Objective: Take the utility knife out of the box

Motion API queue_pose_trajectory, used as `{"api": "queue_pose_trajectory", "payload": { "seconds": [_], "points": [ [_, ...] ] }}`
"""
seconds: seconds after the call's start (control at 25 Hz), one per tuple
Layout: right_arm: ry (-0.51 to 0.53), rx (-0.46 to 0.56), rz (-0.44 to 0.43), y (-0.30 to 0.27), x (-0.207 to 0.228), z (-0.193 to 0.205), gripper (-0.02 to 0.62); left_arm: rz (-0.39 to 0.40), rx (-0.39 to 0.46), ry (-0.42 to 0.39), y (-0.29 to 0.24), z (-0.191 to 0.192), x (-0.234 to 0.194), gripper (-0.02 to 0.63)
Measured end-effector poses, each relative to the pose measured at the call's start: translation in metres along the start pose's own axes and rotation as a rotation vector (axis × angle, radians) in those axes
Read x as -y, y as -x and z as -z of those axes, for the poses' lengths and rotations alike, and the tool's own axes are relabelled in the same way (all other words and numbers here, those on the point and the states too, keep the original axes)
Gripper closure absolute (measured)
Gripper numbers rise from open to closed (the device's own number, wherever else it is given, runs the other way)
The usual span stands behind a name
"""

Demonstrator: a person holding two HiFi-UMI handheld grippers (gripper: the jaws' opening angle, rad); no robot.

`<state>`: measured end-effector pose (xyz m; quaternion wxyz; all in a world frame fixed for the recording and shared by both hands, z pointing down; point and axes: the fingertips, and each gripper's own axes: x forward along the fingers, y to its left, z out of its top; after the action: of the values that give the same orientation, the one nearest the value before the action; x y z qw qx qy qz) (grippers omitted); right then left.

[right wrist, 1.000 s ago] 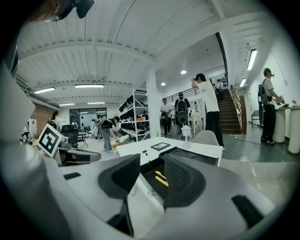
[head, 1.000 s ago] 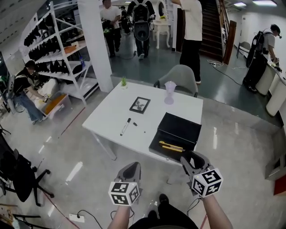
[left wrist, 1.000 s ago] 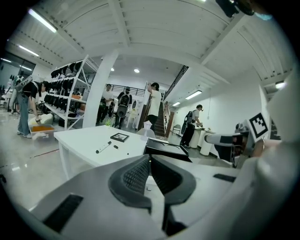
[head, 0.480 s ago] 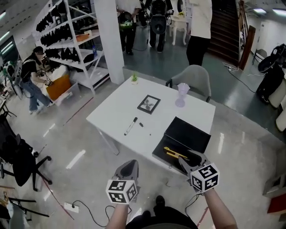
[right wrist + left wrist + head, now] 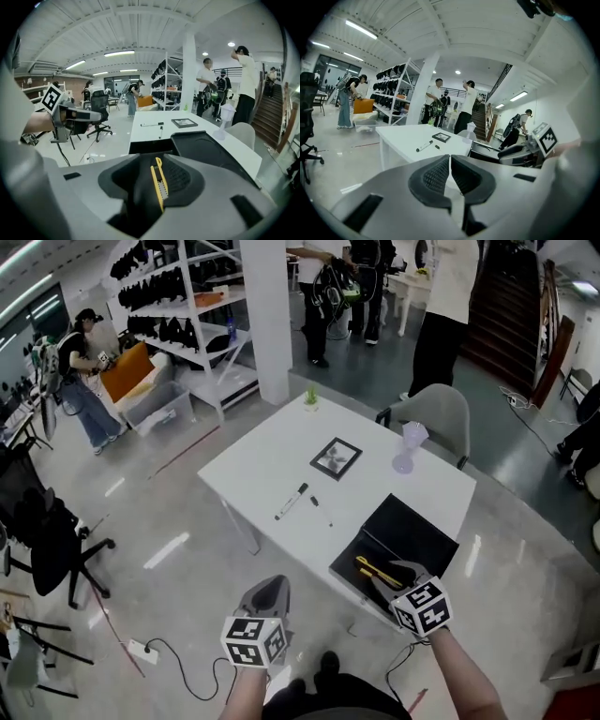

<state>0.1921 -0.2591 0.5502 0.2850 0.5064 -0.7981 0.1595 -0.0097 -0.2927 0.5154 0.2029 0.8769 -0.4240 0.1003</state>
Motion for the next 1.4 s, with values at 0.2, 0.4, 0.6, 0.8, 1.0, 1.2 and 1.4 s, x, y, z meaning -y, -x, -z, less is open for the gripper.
{"api": "queue_pose_trajectory", "payload": {
  "seconds": [0.2, 0.4, 0.6, 0.8, 1.0, 1.2, 1.4],
  "points": [
    [0.056, -0.081, -0.046, -0.020, 0.000, 0.008, 0.451, -0.033, 0.002, 0.013, 0.002, 0.002, -0.007, 0.586],
    [0.099, -0.161, -0.061, -0.037, -0.001, 0.018, 0.443, -0.061, 0.002, 0.025, 0.006, 0.004, -0.014, 0.586],
    [0.133, -0.231, -0.055, -0.053, 0.000, 0.027, 0.434, -0.090, 0.005, 0.048, 0.010, 0.009, -0.024, 0.586],
    [0.157, -0.295, -0.046, -0.065, 0.001, 0.034, 0.431, -0.112, 0.010, 0.071, 0.014, 0.012, -0.033, 0.586],
    [0.163, -0.351, -0.050, -0.074, 0.003, 0.044, 0.422, -0.125, 0.013, 0.084, 0.016, 0.015, -0.039, 0.586],
    [0.161, -0.382, -0.060, -0.079, 0.000, 0.047, 0.421, -0.132, 0.010, 0.096, 0.018, 0.016, -0.045, 0.586],
    [0.168, -0.409, -0.056, -0.087, 0.001, 0.052, 0.422, -0.137, 0.008, 0.103, 0.017, 0.019, -0.048, 0.586]
  ]
}}
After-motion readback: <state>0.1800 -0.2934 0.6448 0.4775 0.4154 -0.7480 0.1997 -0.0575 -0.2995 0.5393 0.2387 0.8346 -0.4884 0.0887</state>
